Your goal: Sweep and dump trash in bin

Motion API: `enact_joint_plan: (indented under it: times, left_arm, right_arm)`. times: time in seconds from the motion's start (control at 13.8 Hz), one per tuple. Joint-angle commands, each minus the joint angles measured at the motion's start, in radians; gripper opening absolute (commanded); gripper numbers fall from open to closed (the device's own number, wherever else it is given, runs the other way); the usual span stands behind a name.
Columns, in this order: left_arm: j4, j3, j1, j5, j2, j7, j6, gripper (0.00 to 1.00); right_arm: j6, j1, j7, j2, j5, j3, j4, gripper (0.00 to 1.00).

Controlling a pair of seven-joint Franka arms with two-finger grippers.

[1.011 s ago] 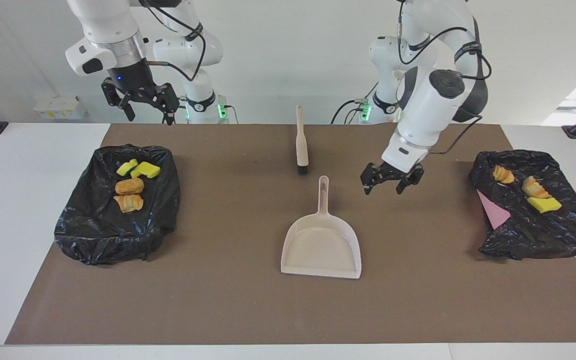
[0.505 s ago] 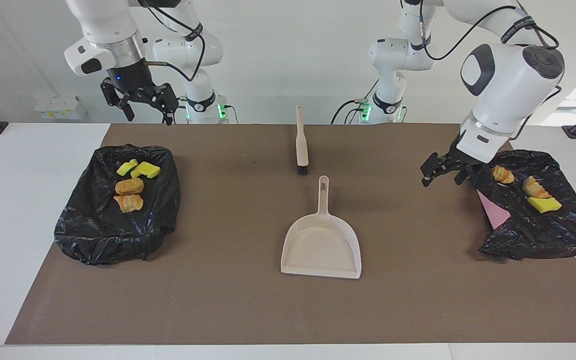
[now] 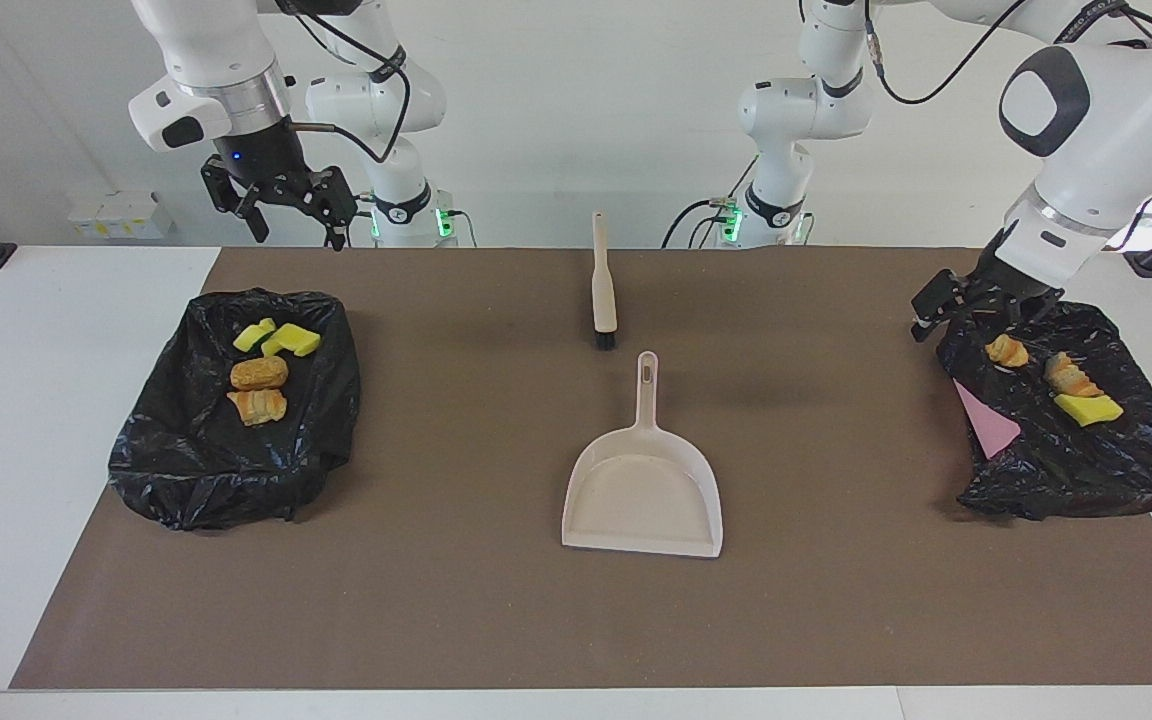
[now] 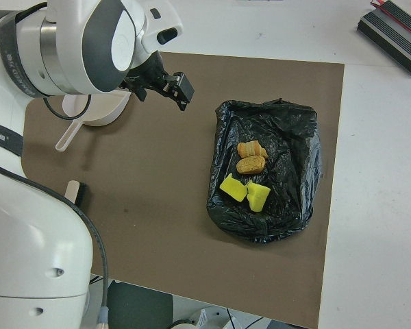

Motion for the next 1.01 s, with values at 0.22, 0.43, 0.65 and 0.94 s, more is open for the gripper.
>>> enact_joint_plan:
  times: [0.22,0.43,0.65,0.94]
  left_arm:
    - [0.029,0.0,-0.005,0.031,-0.042,0.016,-0.116,1.0]
    - [0.082,-0.012,-0.007,0.1,-0.038,0.022,-0.225,1.0]
    - [0.082,-0.015,-0.008,0.102,-0.042,0.025,-0.225,1.0]
    - [0.083,-0.017,-0.008,0.102,-0.053,0.027,-0.23,1.0]
  right_arm:
    - [-0.005,-0.013,-0.03,0.006,0.02,-0.001,0.009,1.0]
    - [-0.006,-0.014,-0.03,0.006,0.02,-0.003,0.009,1.0]
    - [-0.008,-0.022,-0.031,0.006,0.021,-0.003,0.009,1.0]
    - [-0.008,-0.022,-0.031,0.006,0.021,-0.003,0.009,1.0]
